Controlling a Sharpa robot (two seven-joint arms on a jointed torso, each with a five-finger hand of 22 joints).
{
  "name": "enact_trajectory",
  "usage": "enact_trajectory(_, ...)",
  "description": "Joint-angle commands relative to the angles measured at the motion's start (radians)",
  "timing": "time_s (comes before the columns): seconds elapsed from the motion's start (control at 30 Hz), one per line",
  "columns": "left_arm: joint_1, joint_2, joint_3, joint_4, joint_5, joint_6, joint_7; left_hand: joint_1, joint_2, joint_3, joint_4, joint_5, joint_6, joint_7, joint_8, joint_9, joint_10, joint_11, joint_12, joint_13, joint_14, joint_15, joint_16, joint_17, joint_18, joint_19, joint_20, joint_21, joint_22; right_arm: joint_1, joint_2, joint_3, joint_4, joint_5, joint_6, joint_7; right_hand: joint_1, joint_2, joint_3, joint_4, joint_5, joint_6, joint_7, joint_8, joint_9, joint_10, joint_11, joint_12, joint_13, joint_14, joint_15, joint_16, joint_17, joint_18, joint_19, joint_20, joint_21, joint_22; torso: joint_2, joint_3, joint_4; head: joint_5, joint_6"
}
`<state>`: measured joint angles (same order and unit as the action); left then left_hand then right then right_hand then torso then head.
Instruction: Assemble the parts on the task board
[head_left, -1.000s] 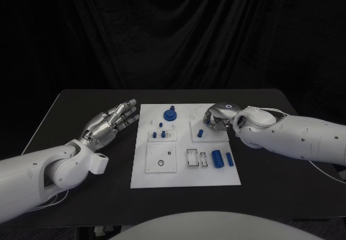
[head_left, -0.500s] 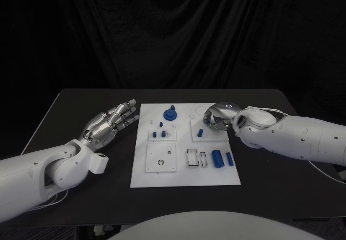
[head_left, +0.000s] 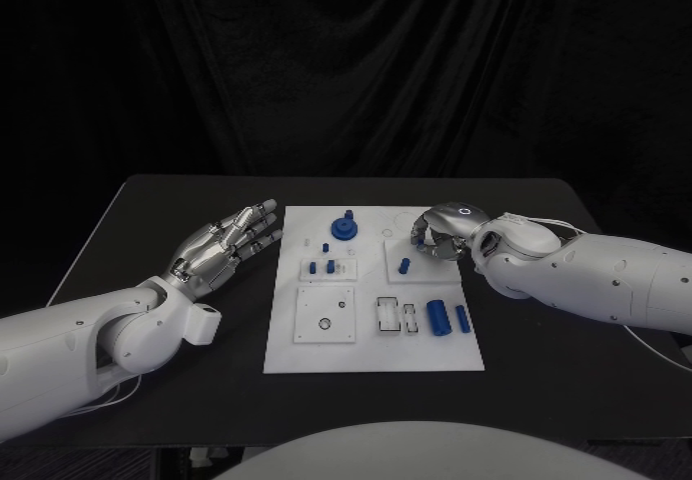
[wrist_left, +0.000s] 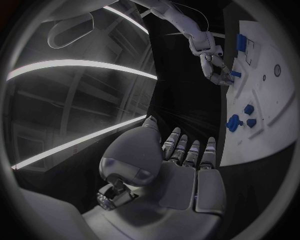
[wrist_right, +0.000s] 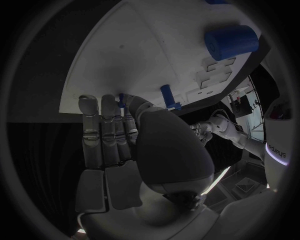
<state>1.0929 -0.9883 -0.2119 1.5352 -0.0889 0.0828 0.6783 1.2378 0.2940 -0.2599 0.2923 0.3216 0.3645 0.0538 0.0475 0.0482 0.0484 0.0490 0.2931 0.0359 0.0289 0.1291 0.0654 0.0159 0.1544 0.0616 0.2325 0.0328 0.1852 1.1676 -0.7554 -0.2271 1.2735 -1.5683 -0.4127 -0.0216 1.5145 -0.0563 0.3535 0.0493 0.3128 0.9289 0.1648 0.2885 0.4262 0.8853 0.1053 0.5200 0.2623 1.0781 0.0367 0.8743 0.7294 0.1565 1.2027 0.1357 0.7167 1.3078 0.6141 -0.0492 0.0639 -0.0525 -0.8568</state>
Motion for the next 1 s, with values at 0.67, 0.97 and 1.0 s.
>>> enact_trajectory(0.67,-0.003,0.012,0.001,-0.004,0.006,0.012,0.1,-0.016,0.001,0.023,0.002,0.001,0.018,0.022,0.011,0.003,-0.005,0.008,0.006,0.001,0.003,0.014,0.012,0.002,0.02,0.0,0.013,0.006,-0.002,0.075,-0.098,0.005,0.254,-0.02,-0.008,-0.018,0.007,0.006,0.003,-0.009,-0.01,-0.015,-0.001,0.003,0.008,0.024,-0.005,0.011,0.004,-0.003,-0.009,-0.01,-0.004,-0.003,-0.013,-0.007,-0.011,0.062,0.001,-0.0042,0.0007,0.013,-0.016)
enact_trajectory(0.97,-0.003,0.011,0.001,-0.007,0.006,0.01,0.112,-0.013,-0.001,0.036,0.002,-0.003,0.026,0.023,0.014,0.005,0.006,0.017,0.029,0.004,0.01,0.015,0.023,0.004,0.021,0.007,0.014,0.009,0.007,0.048,-0.075,-0.002,0.394,-0.048,0.022,-0.014,0.008,0.004,0.003,-0.012,-0.015,-0.016,-0.004,0.004,0.013,0.042,-0.009,0.02,0.009,0.0,-0.012,-0.01,-0.005,-0.003,-0.012,-0.009,-0.005,0.063,0.001,-0.0027,0.0007,0.035,-0.016)
enact_trajectory(1.0,-0.003,0.012,0.001,-0.008,0.006,0.009,0.113,-0.013,-0.001,0.037,0.002,-0.003,0.027,0.024,0.015,0.005,0.007,0.017,0.031,0.004,0.011,0.015,0.024,0.004,0.021,0.007,0.015,0.01,0.007,0.044,-0.067,-0.002,0.398,-0.049,0.024,-0.014,0.008,0.004,0.003,-0.012,-0.015,-0.016,-0.004,0.004,0.013,0.042,-0.009,0.02,0.009,0.0,-0.012,-0.01,-0.005,-0.003,-0.012,-0.009,-0.005,0.063,0.002,-0.002,0.0001,0.038,-0.016)
